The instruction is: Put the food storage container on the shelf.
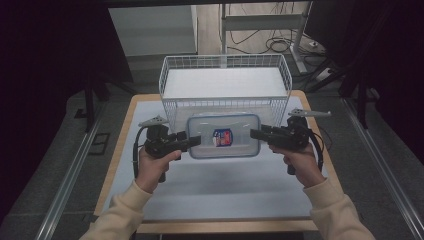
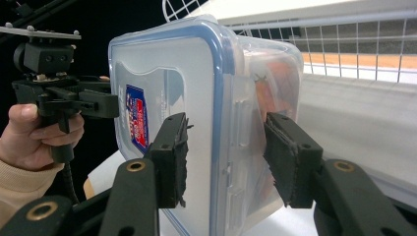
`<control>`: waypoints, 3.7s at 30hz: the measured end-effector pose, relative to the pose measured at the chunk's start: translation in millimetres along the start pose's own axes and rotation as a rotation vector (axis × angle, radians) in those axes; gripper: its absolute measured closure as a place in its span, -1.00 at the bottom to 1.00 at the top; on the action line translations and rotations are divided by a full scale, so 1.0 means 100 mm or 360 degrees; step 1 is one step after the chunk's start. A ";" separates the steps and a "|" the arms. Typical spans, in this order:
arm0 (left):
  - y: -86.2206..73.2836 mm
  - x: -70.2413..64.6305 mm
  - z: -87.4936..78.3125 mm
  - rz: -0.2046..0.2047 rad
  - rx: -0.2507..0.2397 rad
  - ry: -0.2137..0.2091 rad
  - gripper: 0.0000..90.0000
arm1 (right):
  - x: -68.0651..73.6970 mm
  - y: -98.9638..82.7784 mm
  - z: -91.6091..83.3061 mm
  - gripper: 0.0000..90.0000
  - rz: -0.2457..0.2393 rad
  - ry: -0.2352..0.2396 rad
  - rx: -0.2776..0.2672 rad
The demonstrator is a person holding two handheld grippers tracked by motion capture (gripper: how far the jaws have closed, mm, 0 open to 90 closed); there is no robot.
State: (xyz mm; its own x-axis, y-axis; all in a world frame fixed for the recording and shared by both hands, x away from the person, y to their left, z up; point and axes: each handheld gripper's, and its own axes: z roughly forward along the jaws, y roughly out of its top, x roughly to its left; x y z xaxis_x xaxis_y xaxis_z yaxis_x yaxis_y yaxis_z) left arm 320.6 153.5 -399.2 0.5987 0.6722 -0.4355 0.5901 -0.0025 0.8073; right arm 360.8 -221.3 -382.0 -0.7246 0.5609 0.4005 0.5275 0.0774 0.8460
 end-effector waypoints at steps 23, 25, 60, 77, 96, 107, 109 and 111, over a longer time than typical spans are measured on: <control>0.62 -0.09 -0.12 0.0072 -0.0049 0.0003 -0.08 | 0.08 0.60 -0.08 0.17 -0.0061 -0.0004 -0.0070; 0.68 -0.09 -0.13 0.0077 -0.0053 0.0001 -0.08 | 0.09 0.65 -0.09 0.17 -0.0066 -0.0006 -0.0078; 1.49 0.53 0.24 -0.0064 0.0074 -0.0019 -0.08 | -0.44 1.38 0.37 0.16 0.0125 -0.0041 -0.0009; 1.73 0.77 0.45 -0.0264 0.0094 -0.0062 -0.10 | -0.66 1.51 0.52 0.12 0.0253 -0.0107 -0.0016; 1.67 1.02 0.67 -0.0478 0.0040 -0.0131 -0.37 | -0.71 1.42 0.67 0.00 0.0300 -0.0241 -0.0058; 1.71 0.94 0.66 -0.0354 0.0005 -0.0005 -0.64 | -0.64 1.40 0.64 -0.15 0.0203 -0.0307 -0.0121; 1.71 0.92 0.62 -0.0337 -0.0008 0.0000 -0.66 | -0.62 1.40 0.60 -0.18 0.0172 -0.0297 -0.0143; 1.72 0.88 0.56 -0.0316 -0.0028 -0.0009 -0.66 | -0.59 1.40 0.57 -0.20 0.0148 -0.0294 -0.0145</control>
State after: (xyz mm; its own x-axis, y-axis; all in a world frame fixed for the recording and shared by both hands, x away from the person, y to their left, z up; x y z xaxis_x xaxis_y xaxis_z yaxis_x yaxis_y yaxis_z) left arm 504.6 170.6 -320.9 0.4745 0.6542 -0.5889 0.6874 0.1425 0.7121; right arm 502.3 -197.0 -307.5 -0.5767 0.7041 0.4143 0.5401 -0.0519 0.8400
